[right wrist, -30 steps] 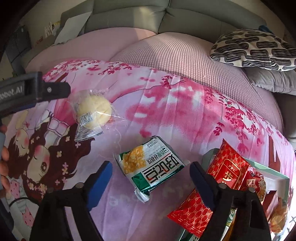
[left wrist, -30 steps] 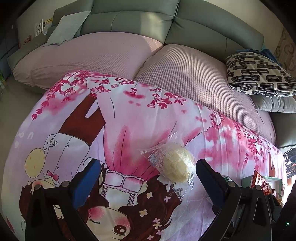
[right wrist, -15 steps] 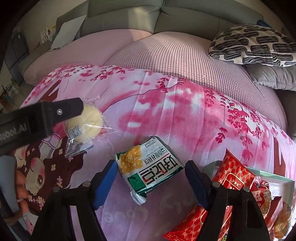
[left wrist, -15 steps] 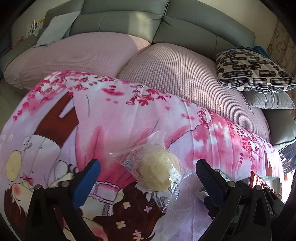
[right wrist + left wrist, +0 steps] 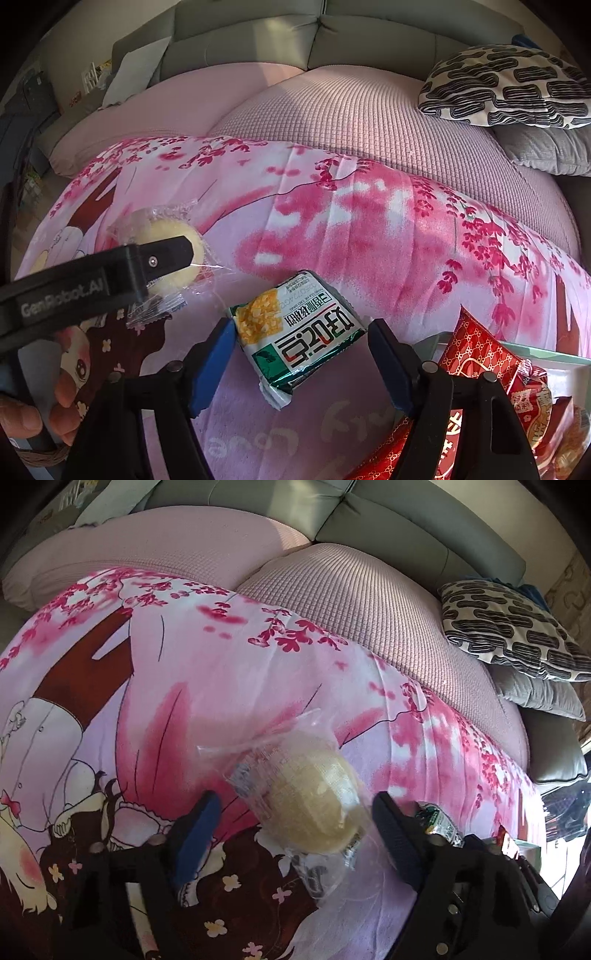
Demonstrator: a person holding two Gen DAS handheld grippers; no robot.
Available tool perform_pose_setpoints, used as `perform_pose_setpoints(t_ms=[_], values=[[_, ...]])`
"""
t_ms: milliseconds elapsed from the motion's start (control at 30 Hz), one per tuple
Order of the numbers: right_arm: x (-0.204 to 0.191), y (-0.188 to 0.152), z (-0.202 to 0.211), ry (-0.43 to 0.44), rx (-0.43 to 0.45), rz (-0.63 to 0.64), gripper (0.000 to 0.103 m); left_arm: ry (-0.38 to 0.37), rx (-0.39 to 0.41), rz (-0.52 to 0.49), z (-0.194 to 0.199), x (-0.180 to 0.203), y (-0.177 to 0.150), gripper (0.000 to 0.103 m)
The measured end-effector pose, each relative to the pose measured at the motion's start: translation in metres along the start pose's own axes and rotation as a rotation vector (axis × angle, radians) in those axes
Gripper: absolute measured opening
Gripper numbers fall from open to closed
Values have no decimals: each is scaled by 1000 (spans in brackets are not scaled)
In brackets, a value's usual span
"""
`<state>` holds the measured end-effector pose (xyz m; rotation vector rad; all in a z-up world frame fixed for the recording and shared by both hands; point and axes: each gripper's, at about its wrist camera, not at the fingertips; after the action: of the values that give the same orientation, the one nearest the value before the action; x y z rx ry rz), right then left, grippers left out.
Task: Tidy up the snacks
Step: 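Close left tool on the clear-bagged bun while right tool grasps the green biscuit pack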
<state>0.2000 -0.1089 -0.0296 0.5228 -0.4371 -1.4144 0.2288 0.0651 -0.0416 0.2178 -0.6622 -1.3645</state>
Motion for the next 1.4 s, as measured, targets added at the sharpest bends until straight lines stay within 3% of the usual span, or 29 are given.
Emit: perform_pose_setpoints(t_ms=[167, 267, 533, 1000, 1400], values=[[2, 0, 3, 11, 7, -6, 66, -28, -12, -7, 1, 3, 0, 57], [2, -1, 4, 10, 10, -9, 63, -38, -13, -9, 2, 4, 0, 52], [4, -3, 12, 27, 13, -34, 54, -29, -1, -19, 13, 4, 1, 49], [-9, -18, 41, 52, 30, -40, 53, -43, 20, -25, 51, 13, -1, 48], [-10, -30, 89, 61, 99, -109, 52, -49, 88, -43, 95, 21, -3, 48]])
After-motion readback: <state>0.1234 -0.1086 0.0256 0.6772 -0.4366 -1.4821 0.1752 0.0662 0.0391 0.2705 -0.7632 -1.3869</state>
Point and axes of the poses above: each gripper's, at about its wrist camera, not at the fingertips, and z roughly against the way its jaws point, x to its right, y to its top, and after that the axes turned 6 degrees about x, right-handed
